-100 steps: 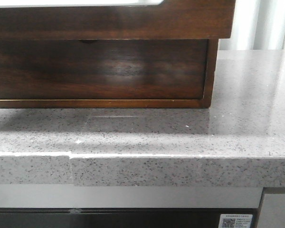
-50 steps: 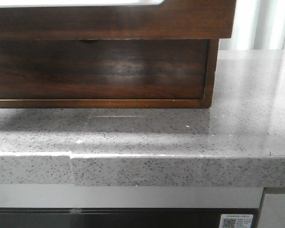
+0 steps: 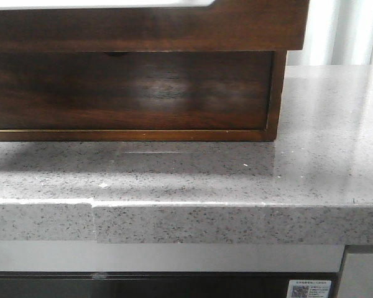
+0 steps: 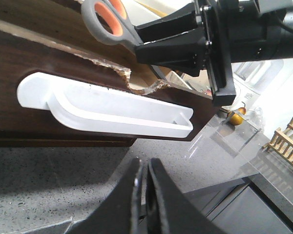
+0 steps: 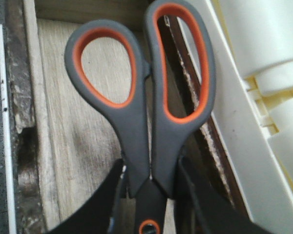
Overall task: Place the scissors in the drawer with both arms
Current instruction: 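Lift the scissors with the right gripper and carry them over the open drawer, then lower the scissors into the drawer and open the right gripper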
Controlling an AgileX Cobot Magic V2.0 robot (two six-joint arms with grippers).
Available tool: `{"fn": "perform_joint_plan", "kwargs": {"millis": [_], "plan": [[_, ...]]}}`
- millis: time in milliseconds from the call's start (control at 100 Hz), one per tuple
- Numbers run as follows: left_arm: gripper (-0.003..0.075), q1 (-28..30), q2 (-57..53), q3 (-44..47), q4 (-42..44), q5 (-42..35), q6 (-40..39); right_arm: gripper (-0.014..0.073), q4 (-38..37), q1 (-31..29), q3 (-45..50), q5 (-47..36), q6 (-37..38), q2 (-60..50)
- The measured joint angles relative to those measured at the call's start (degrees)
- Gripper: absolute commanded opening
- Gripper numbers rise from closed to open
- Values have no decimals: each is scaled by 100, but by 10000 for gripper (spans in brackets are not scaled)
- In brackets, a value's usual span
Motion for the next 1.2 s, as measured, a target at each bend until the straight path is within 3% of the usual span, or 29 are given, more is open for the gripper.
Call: {"fn": "perform_joint_plan", "kwargs": {"millis": [80, 150, 260, 360, 530, 600, 840, 1040, 1200], "plan": [[-19, 0, 0, 0, 0, 0, 0, 374, 0, 0, 0, -22, 0, 0], [-19, 0, 0, 0, 8, 0, 0, 488, 0, 0, 0, -44, 24, 0], [-19, 0, 0, 0, 95, 0, 0, 510, 0, 0, 0, -68, 59, 0], [-19, 0, 0, 0, 305, 0, 0, 421, 28, 0, 0, -68, 308, -106], [-19, 0, 0, -161, 1016, 0, 0, 38, 118, 0, 0, 107, 984, -697], [-19, 0, 0, -317, 1476, 10, 0, -50, 127, 0, 61, 254, 1077, -1059], [-19, 0, 0, -641, 2621, -111, 0, -50, 151, -121, 1637, 21, 1215, -2964], [-19, 0, 0, -641, 3219, -391, 0, -50, 151, -634, 3674, -553, 1285, -5018], [-19, 0, 0, -630, 3463, -483, 0, -50, 151, -1096, 4699, -765, 1378, -6389]]}}
